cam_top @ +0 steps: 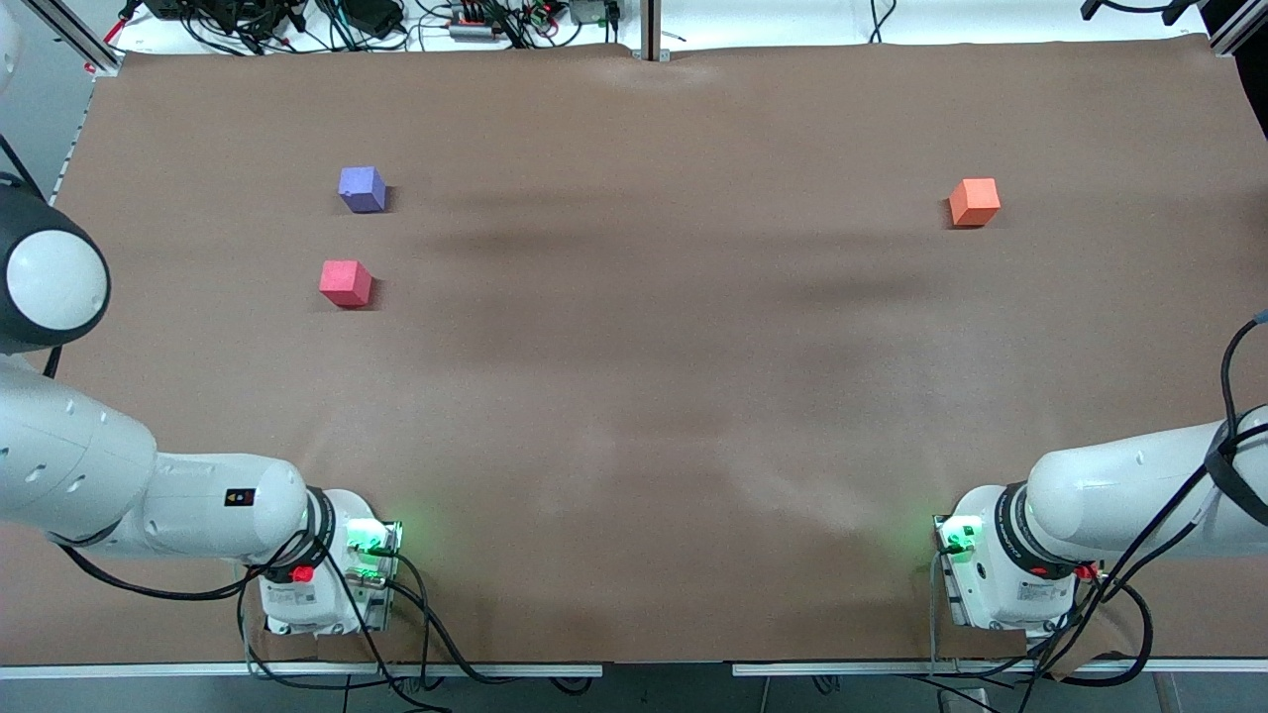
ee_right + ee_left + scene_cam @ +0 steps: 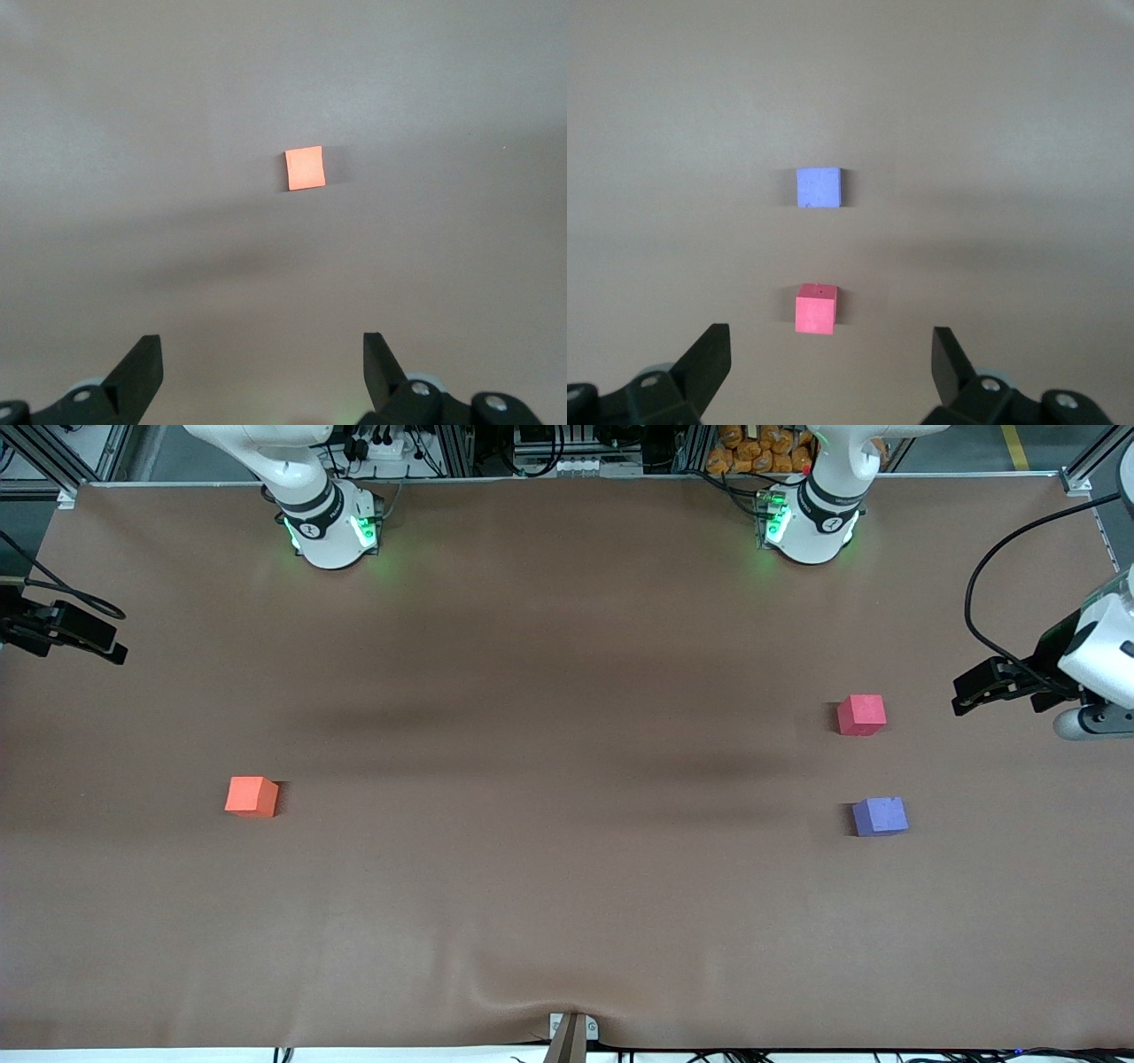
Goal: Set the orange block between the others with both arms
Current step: 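Move the right gripper over the orange cube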
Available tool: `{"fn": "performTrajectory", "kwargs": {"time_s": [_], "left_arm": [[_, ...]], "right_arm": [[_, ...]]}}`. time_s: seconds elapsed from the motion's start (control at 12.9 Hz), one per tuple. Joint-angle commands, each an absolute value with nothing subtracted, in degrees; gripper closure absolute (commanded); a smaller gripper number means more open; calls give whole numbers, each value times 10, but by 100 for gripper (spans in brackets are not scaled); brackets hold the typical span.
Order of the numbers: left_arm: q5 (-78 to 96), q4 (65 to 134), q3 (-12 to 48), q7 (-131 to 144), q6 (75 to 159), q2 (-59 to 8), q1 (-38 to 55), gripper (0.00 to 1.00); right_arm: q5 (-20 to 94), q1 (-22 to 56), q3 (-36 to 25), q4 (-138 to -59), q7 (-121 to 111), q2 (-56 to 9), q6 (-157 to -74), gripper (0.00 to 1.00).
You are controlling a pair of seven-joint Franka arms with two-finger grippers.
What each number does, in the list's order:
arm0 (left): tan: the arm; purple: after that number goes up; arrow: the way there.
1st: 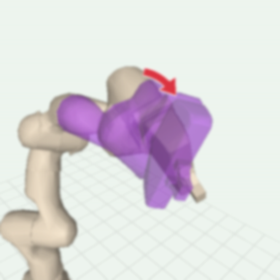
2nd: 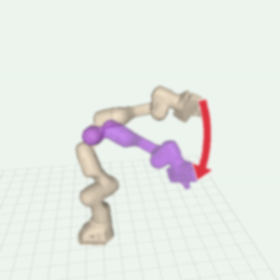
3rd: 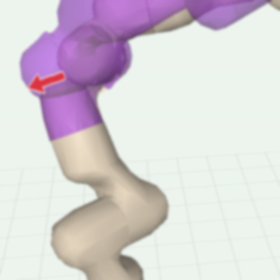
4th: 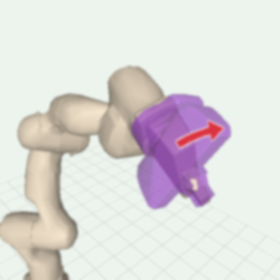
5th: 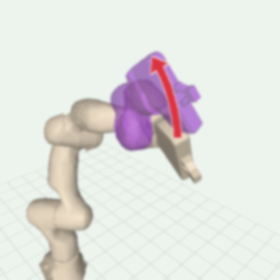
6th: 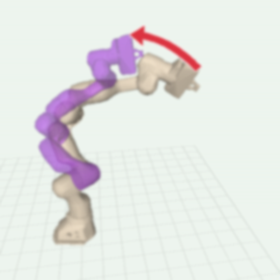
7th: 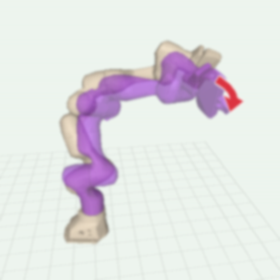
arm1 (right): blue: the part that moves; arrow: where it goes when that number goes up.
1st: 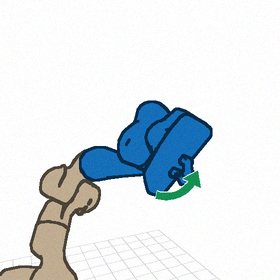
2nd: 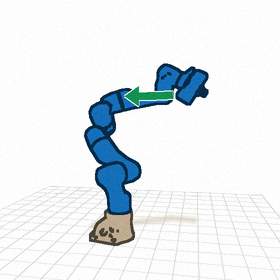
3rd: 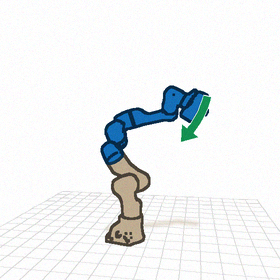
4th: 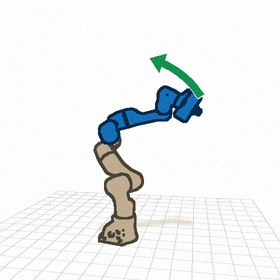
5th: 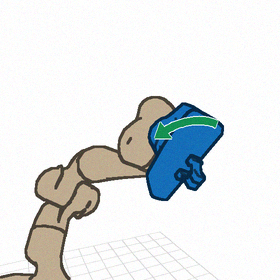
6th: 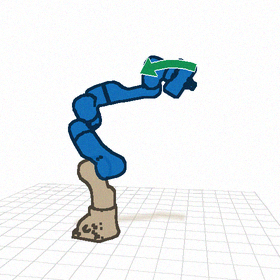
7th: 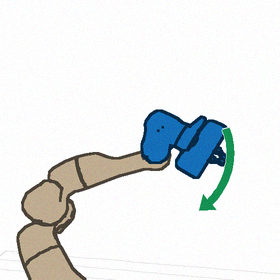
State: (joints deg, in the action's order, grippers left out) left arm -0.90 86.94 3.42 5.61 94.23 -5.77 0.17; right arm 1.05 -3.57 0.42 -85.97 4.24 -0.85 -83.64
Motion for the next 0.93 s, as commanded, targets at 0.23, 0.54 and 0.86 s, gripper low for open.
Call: {"fn": "performTrajectory", "kwargs": {"time_s": [0.23, 0.54, 0.86], "left_arm": [[-7, 860, 36, 49, 937, -57, -4, 0], [-8, 860, 34, 50, 937, -61, -9, 0], [-9, 860, 33, 52, 937, -61, -12, 0]], "right_arm": [[-1, -40, 12, -856, 52, -7, -836, 0], [-1, -40, 12, -856, 52, -7, -835, 0], [-1, -40, 13, -856, 52, -7, -832, 0]]}}
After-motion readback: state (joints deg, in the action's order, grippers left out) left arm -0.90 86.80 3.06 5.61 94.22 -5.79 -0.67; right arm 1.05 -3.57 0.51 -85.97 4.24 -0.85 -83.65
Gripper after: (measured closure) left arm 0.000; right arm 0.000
